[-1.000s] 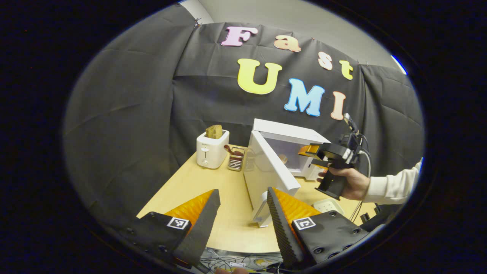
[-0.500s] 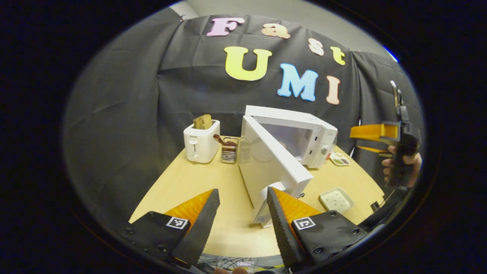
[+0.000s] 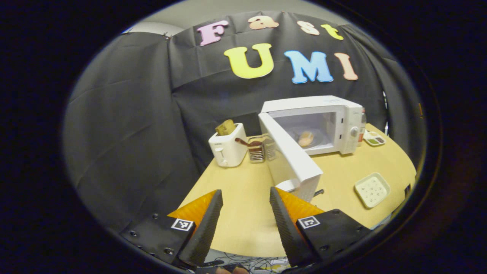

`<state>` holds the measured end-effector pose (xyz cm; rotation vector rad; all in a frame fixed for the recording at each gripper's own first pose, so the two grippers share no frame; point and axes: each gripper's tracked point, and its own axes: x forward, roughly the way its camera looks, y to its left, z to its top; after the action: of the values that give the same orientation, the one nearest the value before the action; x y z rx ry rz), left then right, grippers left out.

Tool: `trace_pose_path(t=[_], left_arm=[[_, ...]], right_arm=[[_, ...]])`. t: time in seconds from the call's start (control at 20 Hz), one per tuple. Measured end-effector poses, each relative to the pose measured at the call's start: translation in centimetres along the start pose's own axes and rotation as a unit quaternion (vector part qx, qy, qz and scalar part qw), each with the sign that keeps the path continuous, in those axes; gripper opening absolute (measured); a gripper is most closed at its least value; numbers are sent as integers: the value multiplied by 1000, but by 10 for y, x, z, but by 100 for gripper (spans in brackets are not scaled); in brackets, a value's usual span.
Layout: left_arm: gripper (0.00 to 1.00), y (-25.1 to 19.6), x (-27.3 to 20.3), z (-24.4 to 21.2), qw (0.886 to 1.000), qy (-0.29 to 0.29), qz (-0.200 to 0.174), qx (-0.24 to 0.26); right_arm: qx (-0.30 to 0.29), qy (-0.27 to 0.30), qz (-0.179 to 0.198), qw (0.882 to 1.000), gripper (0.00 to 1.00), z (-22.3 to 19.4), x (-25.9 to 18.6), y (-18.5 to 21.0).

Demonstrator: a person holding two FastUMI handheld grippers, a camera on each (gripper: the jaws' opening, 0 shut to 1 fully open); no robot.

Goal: Open the microwave oven with the left hand, put the food in, and close the microwave oven.

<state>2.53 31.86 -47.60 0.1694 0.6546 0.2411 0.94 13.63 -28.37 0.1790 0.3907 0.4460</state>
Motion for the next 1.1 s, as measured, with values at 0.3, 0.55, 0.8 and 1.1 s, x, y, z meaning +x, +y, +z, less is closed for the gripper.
trace_pose_path(t=[0.3,0.55,0.8,1.1], left_arm=[[81,-36,48,-14,999,29,-21,15],[82,-107,84,4,995,8,-95,26],[83,-180,124,35,980,-19,-195,21],[82,-216,174,58,964,-30,-263,14]], right_arm=[[24,-2,-56,998,98,2,-26,-51],[50,1,-115,992,98,12,-13,-66],[93,-9,-162,982,98,28,20,-52],[126,-7,-212,969,98,30,38,-39]])
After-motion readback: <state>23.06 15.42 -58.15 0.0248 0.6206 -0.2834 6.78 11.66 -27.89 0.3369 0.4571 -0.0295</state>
